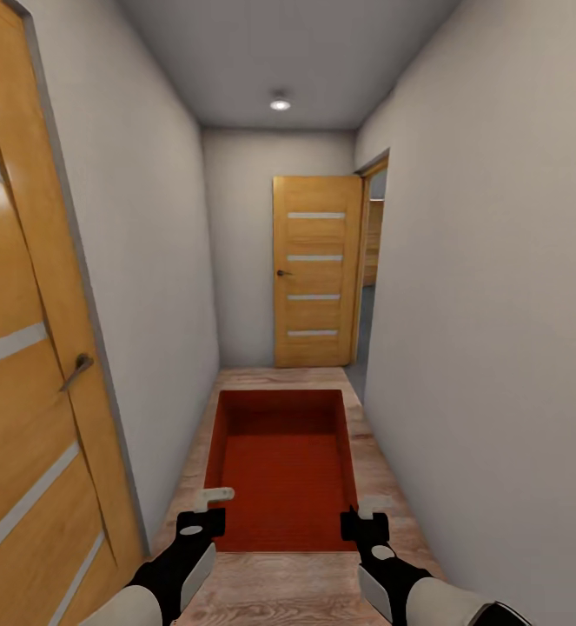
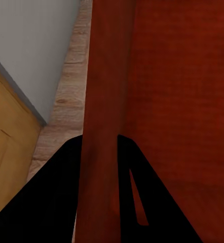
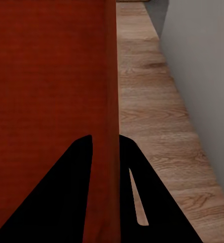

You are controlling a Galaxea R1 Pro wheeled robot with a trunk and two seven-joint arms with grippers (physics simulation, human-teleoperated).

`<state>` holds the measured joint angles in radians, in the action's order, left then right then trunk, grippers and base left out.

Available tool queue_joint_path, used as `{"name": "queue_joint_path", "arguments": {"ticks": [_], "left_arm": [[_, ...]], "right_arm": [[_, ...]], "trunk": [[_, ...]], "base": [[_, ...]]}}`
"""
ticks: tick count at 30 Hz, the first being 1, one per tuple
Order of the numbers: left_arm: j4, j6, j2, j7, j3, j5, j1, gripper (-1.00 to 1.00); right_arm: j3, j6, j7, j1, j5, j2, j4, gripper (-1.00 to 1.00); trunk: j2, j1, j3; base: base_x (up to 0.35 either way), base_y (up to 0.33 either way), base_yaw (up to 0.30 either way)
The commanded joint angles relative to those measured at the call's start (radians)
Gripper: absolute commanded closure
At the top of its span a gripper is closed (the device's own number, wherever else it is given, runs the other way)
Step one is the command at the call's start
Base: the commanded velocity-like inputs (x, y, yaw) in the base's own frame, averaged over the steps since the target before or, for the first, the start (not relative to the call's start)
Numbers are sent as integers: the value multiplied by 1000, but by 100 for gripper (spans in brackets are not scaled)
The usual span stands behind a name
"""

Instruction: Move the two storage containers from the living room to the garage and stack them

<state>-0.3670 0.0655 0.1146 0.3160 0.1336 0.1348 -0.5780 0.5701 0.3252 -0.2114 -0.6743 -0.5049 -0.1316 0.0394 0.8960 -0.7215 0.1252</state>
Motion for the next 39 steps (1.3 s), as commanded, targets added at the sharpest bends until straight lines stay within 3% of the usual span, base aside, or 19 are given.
{"name": "queue_joint_path", "arguments": {"ticks": [1, 39], "left_arm": [[-1, 7, -36, 5, 1, 101, -1, 100], [-1, 7, -36, 5, 1, 101, -1, 100]], "right_arm": [[-44, -3, 2, -1, 29, 14, 6, 100], [-45, -1, 2, -1, 29, 15, 7, 100]], "trunk": [[1, -1, 1], [1, -1, 1]], "base": [[326, 0, 0], [326, 0, 9]]}}
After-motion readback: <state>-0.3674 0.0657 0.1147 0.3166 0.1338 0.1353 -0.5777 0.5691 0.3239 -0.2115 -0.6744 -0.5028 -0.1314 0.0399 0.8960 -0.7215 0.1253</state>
